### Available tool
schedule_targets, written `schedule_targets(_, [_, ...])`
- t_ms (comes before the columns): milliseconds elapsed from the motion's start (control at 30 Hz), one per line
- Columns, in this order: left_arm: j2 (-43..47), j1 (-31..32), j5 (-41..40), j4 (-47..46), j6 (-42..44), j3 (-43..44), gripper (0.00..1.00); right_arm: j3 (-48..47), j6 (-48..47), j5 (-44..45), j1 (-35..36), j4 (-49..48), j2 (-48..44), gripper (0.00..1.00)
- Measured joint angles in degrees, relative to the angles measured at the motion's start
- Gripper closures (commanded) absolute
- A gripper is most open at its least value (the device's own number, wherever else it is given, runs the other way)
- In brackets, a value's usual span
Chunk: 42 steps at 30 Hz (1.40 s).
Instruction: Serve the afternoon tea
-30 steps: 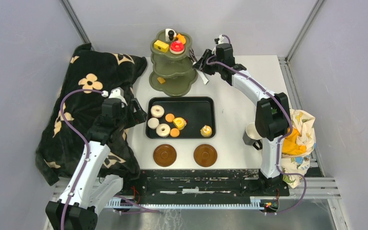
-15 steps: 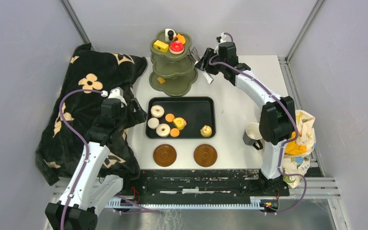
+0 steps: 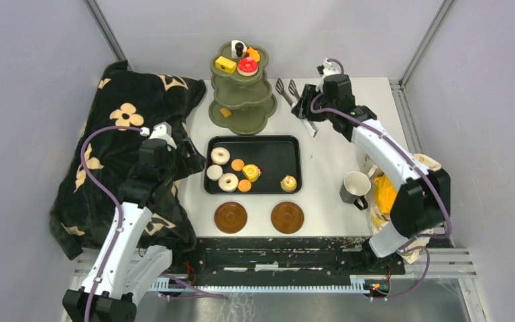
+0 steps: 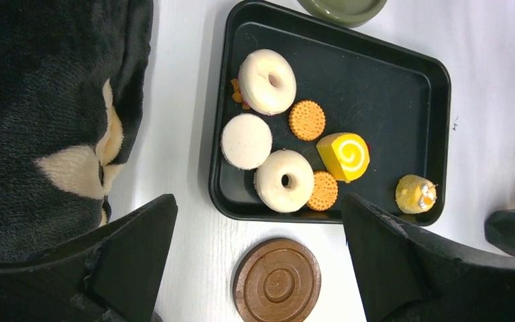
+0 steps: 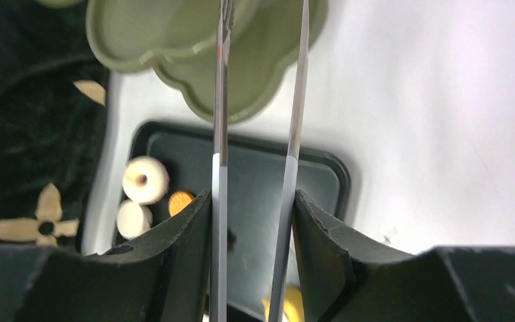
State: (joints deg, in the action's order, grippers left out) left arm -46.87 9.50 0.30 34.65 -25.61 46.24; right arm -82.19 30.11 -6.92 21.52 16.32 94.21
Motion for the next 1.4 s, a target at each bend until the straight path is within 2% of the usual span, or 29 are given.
schedule_targets(300, [1.1, 0.0, 1.3, -0.1, 0.0, 0.0, 0.01, 14.2, -5.7, -1.0, 0.7, 9.7, -18.3, 0.51])
schedule_targets(467, [1.3, 0.2, 1.3, -0.1, 0.0, 0.0, 0.01, 20.7, -7.1, -0.9, 6.6, 16.8, -24.7, 0.51])
schedule_targets(667, [1.3, 0.4, 1.3, -0.5, 0.0, -0.3, 0.01, 22.1, -8.5, -0.4, 13.3, 26.7, -25.1, 0.51])
schedule_targets(900, [0.0, 0.9, 1.3, -1.3, 0.0, -0.9, 0.01, 21.3, -10.4, 1.7, 14.9, 35.2, -25.1, 0.5])
schedule_targets(1400, [-1.6, 1.3, 1.1, -2.2, 0.0, -1.5, 0.01, 20.4, -13.8, 1.3, 16.0, 37.8, -22.6, 0.48])
